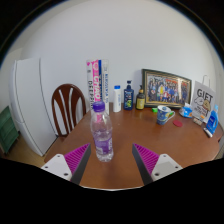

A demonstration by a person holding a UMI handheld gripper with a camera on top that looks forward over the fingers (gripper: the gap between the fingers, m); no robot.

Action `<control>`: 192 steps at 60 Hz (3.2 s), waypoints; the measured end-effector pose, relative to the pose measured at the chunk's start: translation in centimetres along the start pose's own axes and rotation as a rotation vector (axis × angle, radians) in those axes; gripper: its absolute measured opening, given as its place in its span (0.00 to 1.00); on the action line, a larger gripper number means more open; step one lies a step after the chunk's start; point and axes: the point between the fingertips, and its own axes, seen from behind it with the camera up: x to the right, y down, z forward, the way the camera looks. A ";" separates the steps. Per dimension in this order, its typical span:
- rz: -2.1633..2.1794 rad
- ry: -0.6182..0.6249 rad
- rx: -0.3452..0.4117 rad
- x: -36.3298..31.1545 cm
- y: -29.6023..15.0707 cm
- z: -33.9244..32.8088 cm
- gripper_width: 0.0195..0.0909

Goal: Pour water

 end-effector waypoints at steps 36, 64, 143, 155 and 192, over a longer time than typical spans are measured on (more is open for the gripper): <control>0.035 0.128 0.135 -2.3 0.2 13.3 0.31; 0.237 -0.007 0.317 0.2 -15.2 12.3 0.21; 1.325 -0.277 0.204 23.7 -25.3 28.7 0.22; 0.679 -0.111 0.342 28.9 -30.8 24.5 0.21; 0.030 0.245 0.159 48.0 -13.8 28.2 0.21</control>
